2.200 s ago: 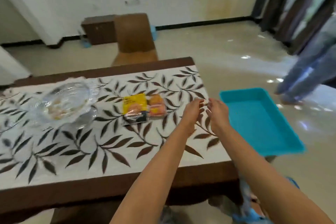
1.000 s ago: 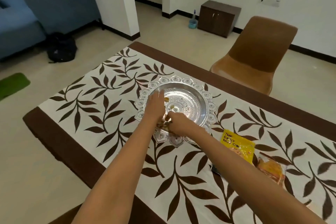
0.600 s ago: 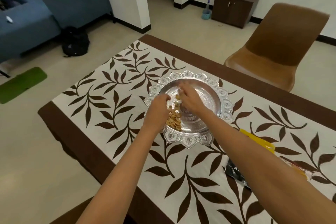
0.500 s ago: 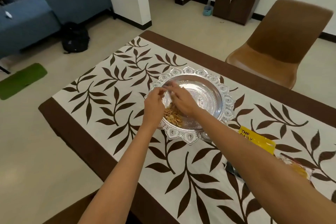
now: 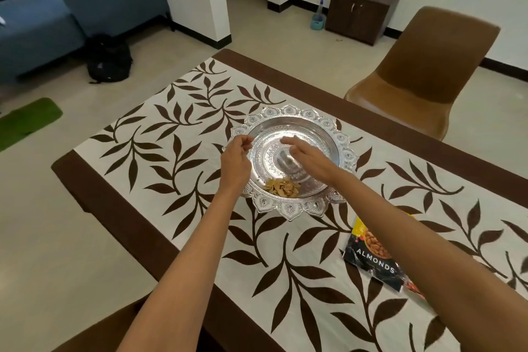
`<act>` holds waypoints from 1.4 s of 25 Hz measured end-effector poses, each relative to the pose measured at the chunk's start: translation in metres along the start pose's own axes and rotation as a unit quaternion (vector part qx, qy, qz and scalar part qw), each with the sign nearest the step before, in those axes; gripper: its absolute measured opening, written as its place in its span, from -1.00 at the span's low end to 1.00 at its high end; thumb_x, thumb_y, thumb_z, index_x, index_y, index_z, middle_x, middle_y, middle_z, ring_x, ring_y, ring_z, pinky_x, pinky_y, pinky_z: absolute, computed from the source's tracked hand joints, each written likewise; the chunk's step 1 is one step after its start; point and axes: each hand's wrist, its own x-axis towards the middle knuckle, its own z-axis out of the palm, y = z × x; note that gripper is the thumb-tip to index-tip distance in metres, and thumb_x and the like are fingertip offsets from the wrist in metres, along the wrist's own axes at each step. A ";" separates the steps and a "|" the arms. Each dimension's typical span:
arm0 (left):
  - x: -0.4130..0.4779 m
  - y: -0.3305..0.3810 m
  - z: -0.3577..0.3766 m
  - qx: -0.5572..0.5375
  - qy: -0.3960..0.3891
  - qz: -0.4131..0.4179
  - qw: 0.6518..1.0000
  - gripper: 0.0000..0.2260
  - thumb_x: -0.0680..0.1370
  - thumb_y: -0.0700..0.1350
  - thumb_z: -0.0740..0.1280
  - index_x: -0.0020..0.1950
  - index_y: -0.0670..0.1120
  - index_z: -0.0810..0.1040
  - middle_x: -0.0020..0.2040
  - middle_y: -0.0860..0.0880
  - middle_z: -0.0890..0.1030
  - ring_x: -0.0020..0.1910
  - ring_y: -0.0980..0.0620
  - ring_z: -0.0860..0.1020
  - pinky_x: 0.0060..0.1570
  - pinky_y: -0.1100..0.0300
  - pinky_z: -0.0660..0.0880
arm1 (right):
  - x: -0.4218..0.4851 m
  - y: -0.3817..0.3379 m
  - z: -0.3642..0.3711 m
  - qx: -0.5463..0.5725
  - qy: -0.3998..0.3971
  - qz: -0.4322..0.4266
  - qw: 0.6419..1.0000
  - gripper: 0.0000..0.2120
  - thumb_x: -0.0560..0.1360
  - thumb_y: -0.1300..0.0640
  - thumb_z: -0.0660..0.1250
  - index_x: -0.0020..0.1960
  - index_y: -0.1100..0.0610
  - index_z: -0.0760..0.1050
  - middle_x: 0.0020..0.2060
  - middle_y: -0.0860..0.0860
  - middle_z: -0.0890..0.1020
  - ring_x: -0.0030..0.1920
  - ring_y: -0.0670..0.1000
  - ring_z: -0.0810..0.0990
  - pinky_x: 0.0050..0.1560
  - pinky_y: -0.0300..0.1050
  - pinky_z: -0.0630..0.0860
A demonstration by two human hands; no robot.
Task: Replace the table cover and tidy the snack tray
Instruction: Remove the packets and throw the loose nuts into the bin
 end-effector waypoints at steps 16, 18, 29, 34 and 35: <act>-0.007 -0.002 0.012 0.074 0.010 0.028 0.997 -0.64 0.52 -0.45 0.10 0.20 -0.15 0.48 0.12 -0.06 0.51 0.11 0.09 0.47 0.07 0.33 0.36 | -0.039 -0.015 0.055 -0.288 -0.035 -0.072 0.954 -0.68 0.65 -0.05 0.01 0.16 0.13 0.40 -0.02 0.04 0.39 -0.04 0.01 0.35 0.05 -0.04 0.37; -0.007 -0.002 0.014 0.085 0.013 0.029 0.996 -0.62 0.50 -0.45 0.10 0.21 -0.15 0.48 0.12 -0.07 0.51 0.09 0.11 0.45 0.08 0.30 0.36 | -0.037 -0.018 0.056 -0.261 -0.057 -0.085 0.960 -0.70 0.66 -0.02 0.02 0.13 0.18 0.38 -0.07 0.03 0.37 -0.09 -0.01 0.33 -0.03 -0.12 0.29; -0.009 0.002 0.018 0.079 0.014 0.053 0.995 -0.70 0.58 -0.34 0.09 0.23 -0.15 0.47 0.17 -0.06 0.54 0.18 0.04 0.48 0.16 0.19 0.42 | -0.022 -0.025 0.058 -0.292 -0.070 -0.083 0.950 -0.70 0.65 -0.01 0.03 -0.14 0.15 0.34 -0.35 0.03 0.42 -0.34 0.04 0.40 -0.35 -0.11 0.24; -0.010 0.021 0.020 -0.092 0.003 -0.050 0.995 -0.77 0.65 -0.08 0.09 0.16 0.04 0.52 0.13 0.10 0.58 -0.02 0.38 0.49 -0.03 0.46 0.41 | -0.014 -0.025 0.053 -0.275 -0.079 -0.087 0.954 -0.64 0.63 0.07 0.09 -0.20 0.28 0.45 -0.43 0.10 0.46 -0.44 0.04 0.39 -0.38 -0.15 0.24; -0.010 0.028 0.023 -0.174 -0.003 -0.101 0.980 -0.78 0.65 -0.05 0.09 0.12 0.07 0.53 0.14 0.11 0.57 0.06 0.35 0.49 0.07 0.41 0.40 | -0.012 -0.027 0.049 -0.265 -0.071 -0.081 0.958 -0.64 0.63 0.08 0.10 -0.22 0.26 0.45 -0.44 0.07 0.46 -0.46 0.02 0.38 -0.40 -0.16 0.24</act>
